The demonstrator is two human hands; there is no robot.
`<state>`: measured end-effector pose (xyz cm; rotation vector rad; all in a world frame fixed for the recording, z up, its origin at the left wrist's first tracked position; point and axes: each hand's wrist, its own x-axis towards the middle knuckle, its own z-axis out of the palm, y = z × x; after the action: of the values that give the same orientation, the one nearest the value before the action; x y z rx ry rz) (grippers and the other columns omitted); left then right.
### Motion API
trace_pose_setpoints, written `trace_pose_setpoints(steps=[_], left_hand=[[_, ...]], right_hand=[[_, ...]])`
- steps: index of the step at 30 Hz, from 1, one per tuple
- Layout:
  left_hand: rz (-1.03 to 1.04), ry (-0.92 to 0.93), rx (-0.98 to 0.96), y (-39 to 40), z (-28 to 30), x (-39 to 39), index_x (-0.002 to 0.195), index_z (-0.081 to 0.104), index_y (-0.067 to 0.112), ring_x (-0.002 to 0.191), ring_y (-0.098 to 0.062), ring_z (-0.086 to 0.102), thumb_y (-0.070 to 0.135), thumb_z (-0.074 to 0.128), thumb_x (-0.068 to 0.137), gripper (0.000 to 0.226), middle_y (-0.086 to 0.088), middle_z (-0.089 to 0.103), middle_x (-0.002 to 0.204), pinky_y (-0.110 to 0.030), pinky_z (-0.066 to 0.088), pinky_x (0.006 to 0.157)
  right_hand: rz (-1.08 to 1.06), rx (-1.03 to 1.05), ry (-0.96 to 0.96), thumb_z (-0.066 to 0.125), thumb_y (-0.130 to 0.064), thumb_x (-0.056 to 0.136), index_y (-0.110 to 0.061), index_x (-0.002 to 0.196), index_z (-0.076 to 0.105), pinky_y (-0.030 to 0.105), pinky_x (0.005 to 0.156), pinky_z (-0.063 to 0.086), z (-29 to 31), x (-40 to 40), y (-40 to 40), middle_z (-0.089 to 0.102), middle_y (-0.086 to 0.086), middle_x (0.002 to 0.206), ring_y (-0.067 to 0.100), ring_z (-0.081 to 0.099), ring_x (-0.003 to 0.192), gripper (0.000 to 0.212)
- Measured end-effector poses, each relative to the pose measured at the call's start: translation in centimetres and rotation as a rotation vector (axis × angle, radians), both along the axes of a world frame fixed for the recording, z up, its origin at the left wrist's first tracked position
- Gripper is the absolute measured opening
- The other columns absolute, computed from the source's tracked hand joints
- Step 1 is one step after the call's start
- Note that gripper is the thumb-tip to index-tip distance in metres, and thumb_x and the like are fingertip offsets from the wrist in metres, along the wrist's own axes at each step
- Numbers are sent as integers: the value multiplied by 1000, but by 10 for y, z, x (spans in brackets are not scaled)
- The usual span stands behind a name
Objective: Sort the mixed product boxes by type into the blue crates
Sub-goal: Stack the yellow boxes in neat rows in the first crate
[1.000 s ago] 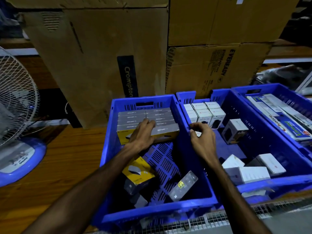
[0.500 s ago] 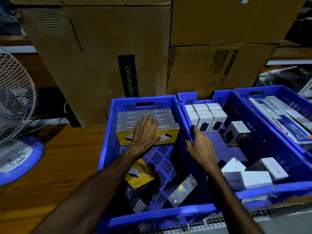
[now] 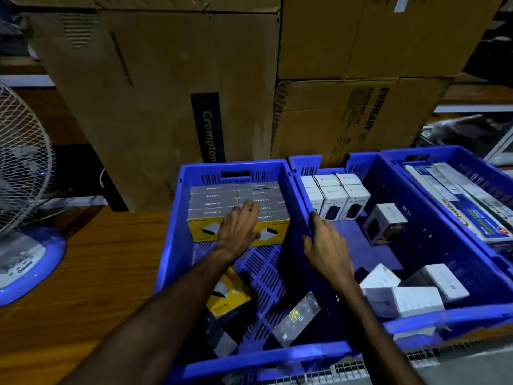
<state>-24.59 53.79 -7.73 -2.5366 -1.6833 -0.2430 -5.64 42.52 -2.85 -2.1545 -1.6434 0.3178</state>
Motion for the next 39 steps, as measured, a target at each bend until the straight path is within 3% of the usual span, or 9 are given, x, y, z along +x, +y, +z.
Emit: trace_pose_setpoints(steps=[2, 11, 15, 20, 22, 25, 30, 34, 39], left_hand=[[21, 2, -4, -4, -1, 2, 123, 44, 16, 88, -30, 69, 43, 92, 69, 77, -7, 53, 124, -37, 55, 60], [65, -36, -56, -8, 6, 9, 136, 35, 19, 84, -31, 69, 29, 91, 71, 86, -12, 42, 133, -36, 55, 60], [20, -176, -134, -8, 24, -1, 141, 26, 25, 92, -35, 67, 27, 88, 76, 89, -14, 34, 141, -46, 62, 73], [31, -323, -244, -28, 49, -38, 137, 31, 31, 115, -34, 60, 42, 83, 80, 78, -5, 40, 134, -51, 55, 93], [16, -258, -354, -42, 54, -62, 138, 40, 28, 121, -36, 58, 55, 80, 78, 77, -6, 47, 138, -48, 52, 97], [7, 5, -514, -70, 60, -92, 140, 47, 28, 127, -33, 58, 77, 75, 70, 90, -7, 58, 142, -43, 51, 97], [29, 236, -596, -110, 63, -95, 151, 38, 23, 137, -32, 53, 99, 57, 60, 119, -11, 55, 151, -46, 42, 110], [55, 290, -586, -129, 61, -89, 149, 40, 23, 132, -38, 54, 105, 47, 57, 124, -17, 58, 145, -50, 43, 106], [65, 207, -583, -136, 60, -90, 142, 43, 23, 128, -38, 52, 92, 63, 62, 108, -15, 54, 140, -48, 46, 101]], right_hand=[[-2, -3, -8, 52, -22, 97, -18, 155, 31, 51, 86, 49, 1, -1, 0, 53, 16, 141, 45, 58, 118, 62], [30, -8, -15, 50, -17, 97, -13, 150, 34, 48, 83, 47, 6, -2, -2, 54, 19, 134, 45, 57, 117, 56], [32, -10, -2, 51, -19, 98, -14, 149, 34, 50, 83, 49, 5, -1, -2, 54, 19, 135, 45, 59, 115, 54], [35, -3, 21, 53, -24, 97, -17, 147, 36, 48, 81, 49, 4, 2, -2, 55, 17, 133, 43, 59, 115, 54], [38, 5, 34, 55, -25, 97, -17, 147, 38, 46, 81, 48, 4, 3, -2, 55, 17, 132, 42, 59, 114, 53], [35, 29, 54, 58, -28, 96, -15, 146, 43, 47, 88, 49, 4, 6, -2, 52, 16, 135, 40, 56, 119, 53], [34, 167, 31, 64, -27, 95, -12, 136, 59, 44, 101, 47, 6, 4, -4, 47, 18, 143, 38, 49, 131, 44], [117, 309, -66, 67, -27, 94, -15, 129, 66, 50, 98, 50, 11, -5, -12, 52, 13, 141, 36, 55, 123, 37], [294, 391, -42, 66, -26, 94, -19, 117, 72, 44, 89, 53, 10, -26, -34, 67, 2, 119, 28, 66, 105, 24]])
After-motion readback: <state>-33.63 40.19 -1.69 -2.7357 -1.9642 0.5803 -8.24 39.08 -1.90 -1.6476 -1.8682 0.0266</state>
